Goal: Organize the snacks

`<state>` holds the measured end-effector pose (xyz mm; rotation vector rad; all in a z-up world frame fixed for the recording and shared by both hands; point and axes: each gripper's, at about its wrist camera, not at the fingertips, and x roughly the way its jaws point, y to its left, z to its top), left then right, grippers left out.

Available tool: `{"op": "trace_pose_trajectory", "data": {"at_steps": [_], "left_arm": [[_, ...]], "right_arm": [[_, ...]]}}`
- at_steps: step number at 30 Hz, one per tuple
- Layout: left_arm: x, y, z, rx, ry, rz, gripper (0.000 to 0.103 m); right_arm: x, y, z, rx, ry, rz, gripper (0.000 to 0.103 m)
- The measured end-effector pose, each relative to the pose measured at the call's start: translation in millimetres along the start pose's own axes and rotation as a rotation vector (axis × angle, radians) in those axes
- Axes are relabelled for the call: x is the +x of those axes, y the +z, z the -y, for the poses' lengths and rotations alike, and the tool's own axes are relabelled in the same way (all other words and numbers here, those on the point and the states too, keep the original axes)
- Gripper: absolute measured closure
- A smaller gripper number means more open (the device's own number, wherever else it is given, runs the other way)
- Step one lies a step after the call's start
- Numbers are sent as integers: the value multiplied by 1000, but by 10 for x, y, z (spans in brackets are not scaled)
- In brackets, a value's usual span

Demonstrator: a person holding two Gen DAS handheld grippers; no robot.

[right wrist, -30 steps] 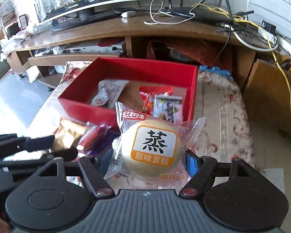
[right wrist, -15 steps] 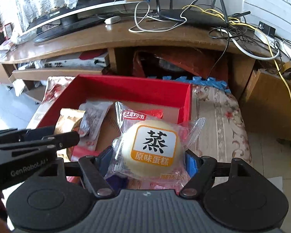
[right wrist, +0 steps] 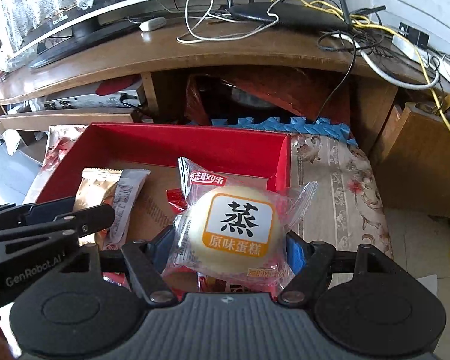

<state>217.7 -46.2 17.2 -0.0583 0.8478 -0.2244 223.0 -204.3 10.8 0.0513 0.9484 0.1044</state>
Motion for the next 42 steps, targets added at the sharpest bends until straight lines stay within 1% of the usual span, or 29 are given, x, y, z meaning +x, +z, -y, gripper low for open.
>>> {"op": "trace_pose_trajectory", "data": {"at_steps": [7,12,16,21,24,30,39,42], "left_arm": [[124,11,-84,-36,-9,-17,56],[179,33,-108,-42,-1,-22,56],[205,52,-136,-49,4,-25,57],[266,29,-183,-65,31,-45,57],[292,17,-215,-73,39,-58,57],[325,-19,-199,-66,51,-75,57],[333,-29,-209,-78,52,-88,57],[336,-24,-223,-90,52,-93,54]], "right_arm": [[111,44,-52,-31,-21,11,25],[172,62,-95,-50,-41,17,25],[183,82,-118,-59,-38,23,25],[215,62,-182,-97,-50,20,25],[223,53,-208,-104,-22,9,25],[286,36,-198,-111,-18,-16,25],[321,40,-163,-78,1,-46,23],[331,34,-171,-77,-1,-50,23]]}}
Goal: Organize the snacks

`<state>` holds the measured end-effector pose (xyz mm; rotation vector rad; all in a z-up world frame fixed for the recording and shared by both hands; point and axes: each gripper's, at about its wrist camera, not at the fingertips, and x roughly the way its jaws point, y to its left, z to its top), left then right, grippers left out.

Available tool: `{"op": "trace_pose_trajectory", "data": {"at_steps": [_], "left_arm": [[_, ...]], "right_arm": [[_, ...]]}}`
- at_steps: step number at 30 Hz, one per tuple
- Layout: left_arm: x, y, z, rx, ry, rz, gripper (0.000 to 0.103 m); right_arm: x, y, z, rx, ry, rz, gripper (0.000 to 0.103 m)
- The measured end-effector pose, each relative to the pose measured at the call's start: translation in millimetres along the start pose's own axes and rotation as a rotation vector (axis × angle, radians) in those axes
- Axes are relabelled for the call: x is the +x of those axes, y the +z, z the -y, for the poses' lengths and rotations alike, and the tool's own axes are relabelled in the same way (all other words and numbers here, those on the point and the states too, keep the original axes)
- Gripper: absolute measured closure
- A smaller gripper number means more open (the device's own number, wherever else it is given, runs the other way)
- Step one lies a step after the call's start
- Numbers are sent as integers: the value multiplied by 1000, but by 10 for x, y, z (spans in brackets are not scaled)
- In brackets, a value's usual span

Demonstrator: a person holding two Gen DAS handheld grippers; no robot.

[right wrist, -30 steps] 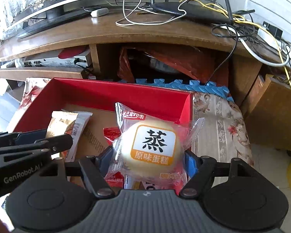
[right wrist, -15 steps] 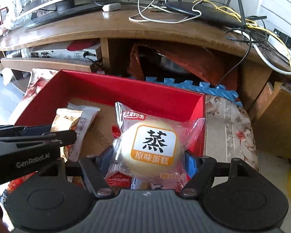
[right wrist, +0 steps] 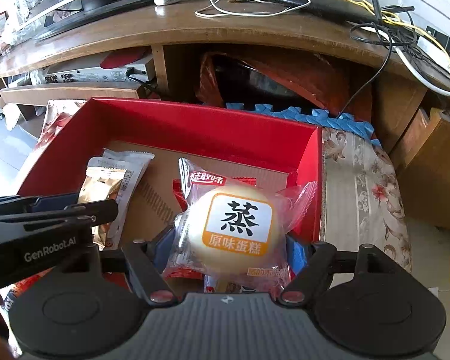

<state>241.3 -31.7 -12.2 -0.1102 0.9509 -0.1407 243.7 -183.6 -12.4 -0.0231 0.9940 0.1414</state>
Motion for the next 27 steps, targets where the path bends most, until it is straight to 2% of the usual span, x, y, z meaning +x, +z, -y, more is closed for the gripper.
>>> {"op": "trace_pose_trajectory", "data": {"at_steps": [4,18,27], "left_arm": [[-20,18,-21,-16,-6,9,50],[-83,15,-47,-29,-5,23,49],[-143,7,-105,-49,-6,36,45]], "right_arm": [[-23,13,31,25,12,0,22],[-52,8,39,44,29,6,20],[-108,6,9,33,32,21,19]]}}
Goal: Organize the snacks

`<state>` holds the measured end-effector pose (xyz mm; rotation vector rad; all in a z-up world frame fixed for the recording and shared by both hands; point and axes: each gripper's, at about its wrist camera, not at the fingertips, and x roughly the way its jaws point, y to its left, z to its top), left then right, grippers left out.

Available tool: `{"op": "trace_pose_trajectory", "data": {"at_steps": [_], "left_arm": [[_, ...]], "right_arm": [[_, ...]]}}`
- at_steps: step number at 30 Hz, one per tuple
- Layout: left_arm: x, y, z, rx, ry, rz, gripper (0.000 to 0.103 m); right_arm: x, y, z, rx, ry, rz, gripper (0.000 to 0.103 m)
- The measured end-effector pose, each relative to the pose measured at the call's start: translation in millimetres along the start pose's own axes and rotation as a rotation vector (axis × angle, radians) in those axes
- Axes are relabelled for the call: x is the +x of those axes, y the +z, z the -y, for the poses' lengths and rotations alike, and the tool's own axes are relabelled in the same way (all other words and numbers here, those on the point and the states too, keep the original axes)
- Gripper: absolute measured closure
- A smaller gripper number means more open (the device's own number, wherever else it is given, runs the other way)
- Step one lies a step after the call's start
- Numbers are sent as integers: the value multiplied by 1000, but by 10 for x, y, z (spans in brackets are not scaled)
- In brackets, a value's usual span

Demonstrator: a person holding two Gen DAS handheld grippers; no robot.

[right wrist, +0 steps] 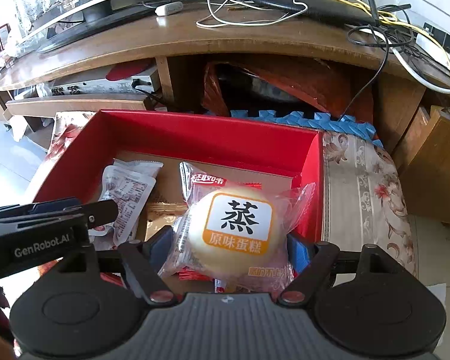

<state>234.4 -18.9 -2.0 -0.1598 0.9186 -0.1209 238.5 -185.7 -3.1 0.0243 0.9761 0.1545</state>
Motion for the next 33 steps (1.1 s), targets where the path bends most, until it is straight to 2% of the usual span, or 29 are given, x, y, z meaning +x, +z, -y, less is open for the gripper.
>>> {"op": "trace_pose_trajectory", "data": {"at_steps": [11,18,24,29,33], "left_arm": [[-56,-8,-46,-10,7,1,42],[-77,-8,-82,-24,13,1,41],[-107,3,-106,-43,-3,8,39],[-130,-16,-104,-35,-4,5,38],[-162,-50,-118,-22,-4,2,33]], "right_arm": [[-6,8,3,4,22,-6,16],[51,15,37,38,62,-26,10],[-23,39,13,27,54,18,10],[-35,32,12,32,54,18,9],[-68,16,11,30,53,17,8]]}}
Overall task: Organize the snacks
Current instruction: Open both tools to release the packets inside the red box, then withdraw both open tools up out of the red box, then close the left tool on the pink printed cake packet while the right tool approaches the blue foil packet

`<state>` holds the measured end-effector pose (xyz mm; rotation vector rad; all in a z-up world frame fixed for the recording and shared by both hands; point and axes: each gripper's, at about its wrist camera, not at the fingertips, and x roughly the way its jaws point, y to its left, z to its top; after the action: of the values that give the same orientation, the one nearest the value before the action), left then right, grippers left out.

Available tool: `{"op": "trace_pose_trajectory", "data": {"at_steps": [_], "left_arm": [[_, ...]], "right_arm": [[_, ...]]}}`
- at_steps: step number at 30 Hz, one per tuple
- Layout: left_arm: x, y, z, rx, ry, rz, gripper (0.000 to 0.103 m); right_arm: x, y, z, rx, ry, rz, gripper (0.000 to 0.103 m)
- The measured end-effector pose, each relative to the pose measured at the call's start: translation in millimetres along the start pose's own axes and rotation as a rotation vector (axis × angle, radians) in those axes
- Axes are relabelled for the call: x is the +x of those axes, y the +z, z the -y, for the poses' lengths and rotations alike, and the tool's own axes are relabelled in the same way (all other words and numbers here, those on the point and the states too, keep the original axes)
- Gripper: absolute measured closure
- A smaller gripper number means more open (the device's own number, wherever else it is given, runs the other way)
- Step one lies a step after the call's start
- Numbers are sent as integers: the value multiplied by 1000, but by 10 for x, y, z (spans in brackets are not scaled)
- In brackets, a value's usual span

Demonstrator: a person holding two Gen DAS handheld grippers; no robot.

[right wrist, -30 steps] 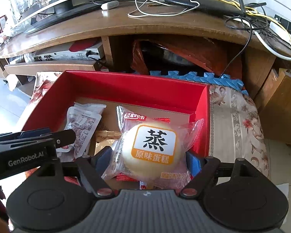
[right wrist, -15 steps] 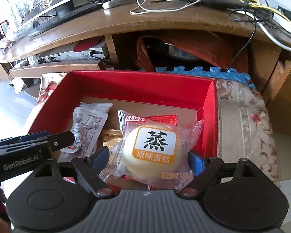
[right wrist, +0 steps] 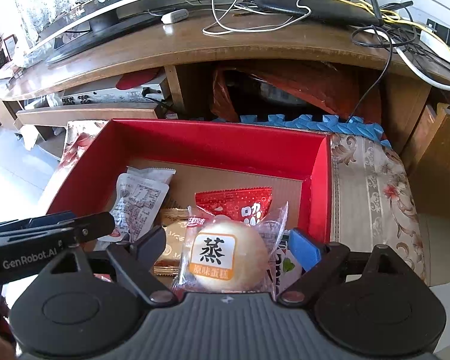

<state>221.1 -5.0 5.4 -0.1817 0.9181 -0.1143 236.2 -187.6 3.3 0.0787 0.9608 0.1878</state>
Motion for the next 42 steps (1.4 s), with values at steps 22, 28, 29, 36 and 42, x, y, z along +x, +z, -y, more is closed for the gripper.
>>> {"op": "trace_pose_trajectory", "data": {"at_steps": [22,28,29,36,42], "left_arm": [[-203,-395,-70,33,-79,-87,29],[-39,-436,-52,34,-79,-142,28],[-15,-441,-62,29,-74,-149,28],[149,-507,-76,9,-63,-210,27],[189,-521,-87,6,-75,-214,29]], "right_arm": [[-514,-362,-207,-31,56,21,7],[-682,-546,-218,-34,63,21,7],[-682,-566,-207,-31,61,15,7],[-619,-658,-143,-16,64,-34,6],[-402,-774,-81,-28,39,-120,6]]}}
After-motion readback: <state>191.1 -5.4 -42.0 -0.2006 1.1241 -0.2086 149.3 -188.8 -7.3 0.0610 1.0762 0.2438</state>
